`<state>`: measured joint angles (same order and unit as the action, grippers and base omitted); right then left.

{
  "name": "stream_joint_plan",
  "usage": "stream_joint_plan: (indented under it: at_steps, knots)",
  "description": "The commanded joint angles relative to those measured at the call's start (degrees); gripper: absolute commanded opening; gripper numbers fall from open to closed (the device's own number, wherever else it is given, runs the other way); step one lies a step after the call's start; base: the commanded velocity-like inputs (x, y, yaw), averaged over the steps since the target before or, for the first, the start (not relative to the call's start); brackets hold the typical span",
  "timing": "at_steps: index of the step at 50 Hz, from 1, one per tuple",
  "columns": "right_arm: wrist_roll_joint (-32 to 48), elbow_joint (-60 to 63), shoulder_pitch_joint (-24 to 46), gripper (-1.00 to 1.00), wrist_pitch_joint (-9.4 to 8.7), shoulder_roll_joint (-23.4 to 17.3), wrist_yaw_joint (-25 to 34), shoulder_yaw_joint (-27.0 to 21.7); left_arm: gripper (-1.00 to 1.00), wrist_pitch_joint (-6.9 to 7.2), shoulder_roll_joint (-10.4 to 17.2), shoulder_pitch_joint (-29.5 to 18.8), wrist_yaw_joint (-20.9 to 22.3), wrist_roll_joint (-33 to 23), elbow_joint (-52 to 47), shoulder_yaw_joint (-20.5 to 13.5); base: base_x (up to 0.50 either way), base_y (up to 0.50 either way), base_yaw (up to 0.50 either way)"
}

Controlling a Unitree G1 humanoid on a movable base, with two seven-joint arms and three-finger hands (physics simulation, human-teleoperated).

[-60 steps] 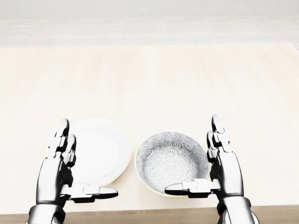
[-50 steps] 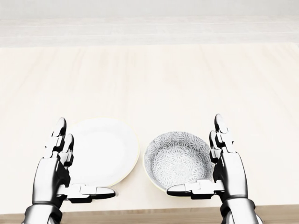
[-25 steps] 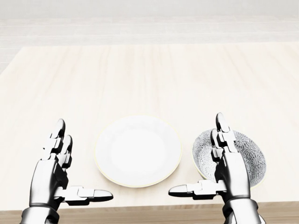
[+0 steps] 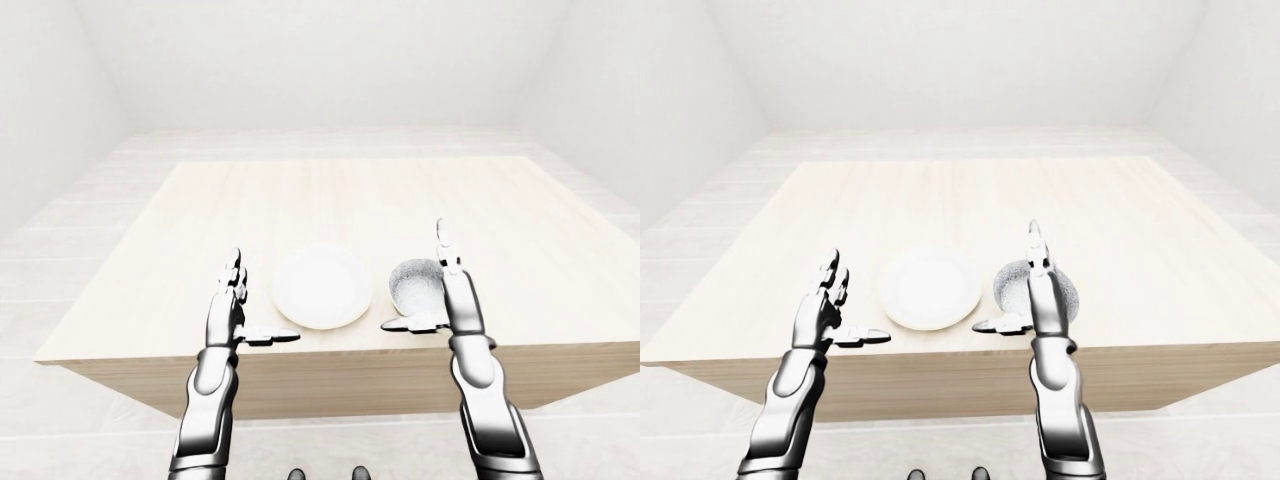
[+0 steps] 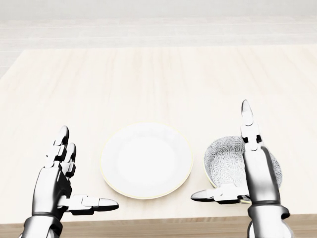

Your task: Put the bowl on the plate.

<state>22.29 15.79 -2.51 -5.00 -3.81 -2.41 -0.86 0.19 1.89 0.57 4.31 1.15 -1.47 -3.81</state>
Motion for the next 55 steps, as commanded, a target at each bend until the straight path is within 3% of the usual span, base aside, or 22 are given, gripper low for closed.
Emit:
stream_joint_plan:
  at_steps: [1,11,15,20,28,42,55]
  knots:
    - [24.85,4.69,2.38,1.00,0.00,-3.08,2.50,1.42,1.00,-0.95,0.42,-2.38,-0.55,-0.34,3.49,-0.39,0.00,0.00,0.00]
    - [41.50,-2.14,3.22,1.00,0.00,-2.69,9.77,3.38,1.00,-0.99,0.91,-3.10,-0.75,0.10,4.29,-1.09,0.00,0.00,0.00]
    - [45.28,-2.56,3.94,1.00,0.00,-1.91,15.13,3.15,1.00,-1.01,1.01,-2.66,-0.57,0.18,3.75,-1.11,0.00,0.00,0.00]
    - [49.03,-4.74,4.56,1.00,0.00,-1.98,17.72,2.44,1.00,-0.70,1.07,-1.89,-0.35,0.24,2.10,-1.24,0.00,0.00,0.00]
    - [54.03,-8.36,2.40,1.00,0.00,-1.04,17.26,2.67,1.00,-1.15,1.01,-2.86,-0.54,0.07,3.62,-1.33,0.00,0.00,0.00]
    - [55.70,-10.55,-0.94,1.00,0.00,-0.75,16.06,0.63,1.00,-0.53,1.06,-2.96,-0.77,0.11,2.95,-1.30,0.00,0.00,0.00]
    - [57.08,-11.94,-1.32,1.00,0.00,-0.29,15.81,0.57,1.00,-1.37,1.31,-3.11,-0.45,0.42,4.07,-1.66,0.00,0.00,0.00]
